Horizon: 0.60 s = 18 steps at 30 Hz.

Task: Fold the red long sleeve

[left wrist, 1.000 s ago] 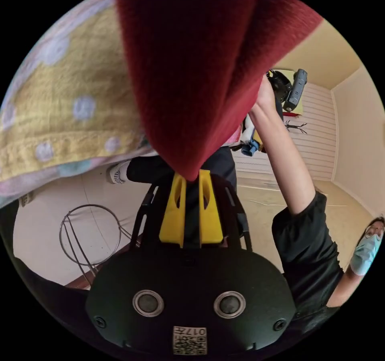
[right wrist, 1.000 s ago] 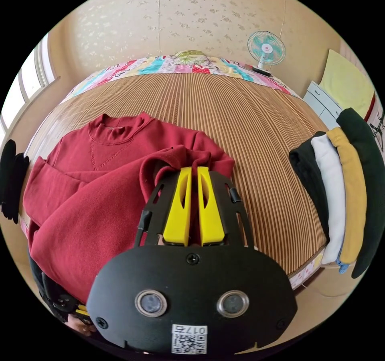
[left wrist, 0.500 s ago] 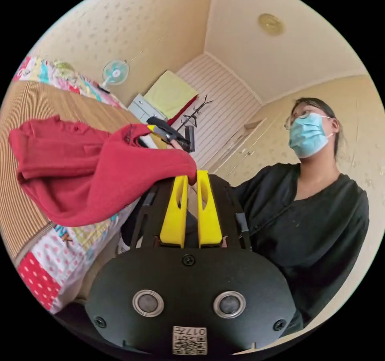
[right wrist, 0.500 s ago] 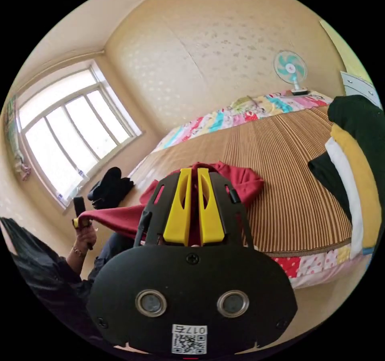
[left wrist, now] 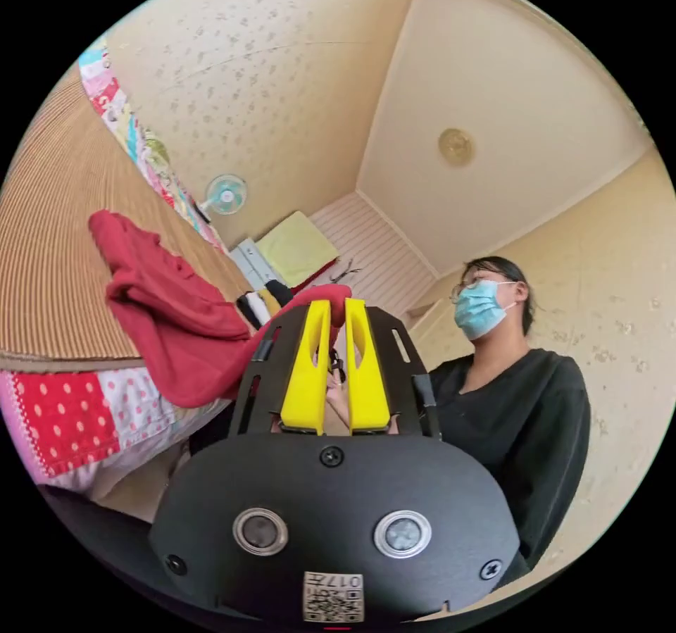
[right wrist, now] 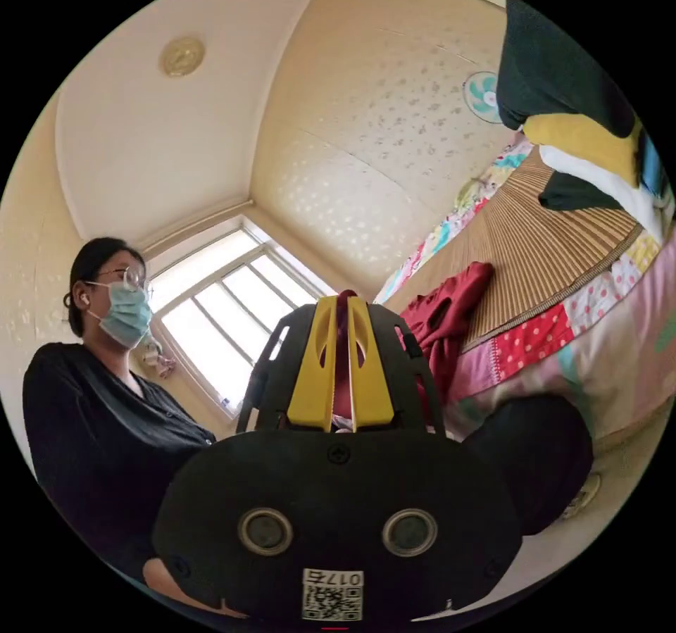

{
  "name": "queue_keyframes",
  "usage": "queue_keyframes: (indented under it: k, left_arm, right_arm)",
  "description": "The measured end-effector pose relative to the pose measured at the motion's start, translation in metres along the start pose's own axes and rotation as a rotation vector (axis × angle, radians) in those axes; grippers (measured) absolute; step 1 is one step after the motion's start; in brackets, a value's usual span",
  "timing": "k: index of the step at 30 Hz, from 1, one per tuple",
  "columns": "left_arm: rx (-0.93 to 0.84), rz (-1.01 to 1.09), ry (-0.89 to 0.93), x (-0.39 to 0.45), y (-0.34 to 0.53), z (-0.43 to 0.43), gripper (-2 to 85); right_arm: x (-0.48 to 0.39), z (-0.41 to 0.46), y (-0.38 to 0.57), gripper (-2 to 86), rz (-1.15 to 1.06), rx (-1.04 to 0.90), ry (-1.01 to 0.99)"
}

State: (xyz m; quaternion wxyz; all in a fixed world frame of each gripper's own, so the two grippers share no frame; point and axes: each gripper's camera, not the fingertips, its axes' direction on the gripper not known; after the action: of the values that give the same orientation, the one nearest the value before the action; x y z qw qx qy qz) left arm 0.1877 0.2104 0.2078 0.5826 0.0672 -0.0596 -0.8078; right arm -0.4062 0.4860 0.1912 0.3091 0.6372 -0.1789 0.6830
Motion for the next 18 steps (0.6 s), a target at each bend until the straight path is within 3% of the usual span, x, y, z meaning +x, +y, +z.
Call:
queue_keyframes:
  k: [8,14,18]
  left_arm:
    - [0.150,-0.110,-0.133,-0.072,-0.116,0.038,4.1]
    - [0.269,-0.333,-0.264,-0.186,-0.188,0.072,5.2]
    - [0.344,-0.317,-0.223,-0.209,-0.173,0.070,14.5]
  right_arm:
    - [0.028,0.140,-0.121,3.2,0.078,-0.077,0.447]
    - [0.107,0.262,-0.186,6.0,0.115,-0.190,0.562]
    - [0.099,0.297,-0.178,10.6,-0.007,-0.174,0.689]
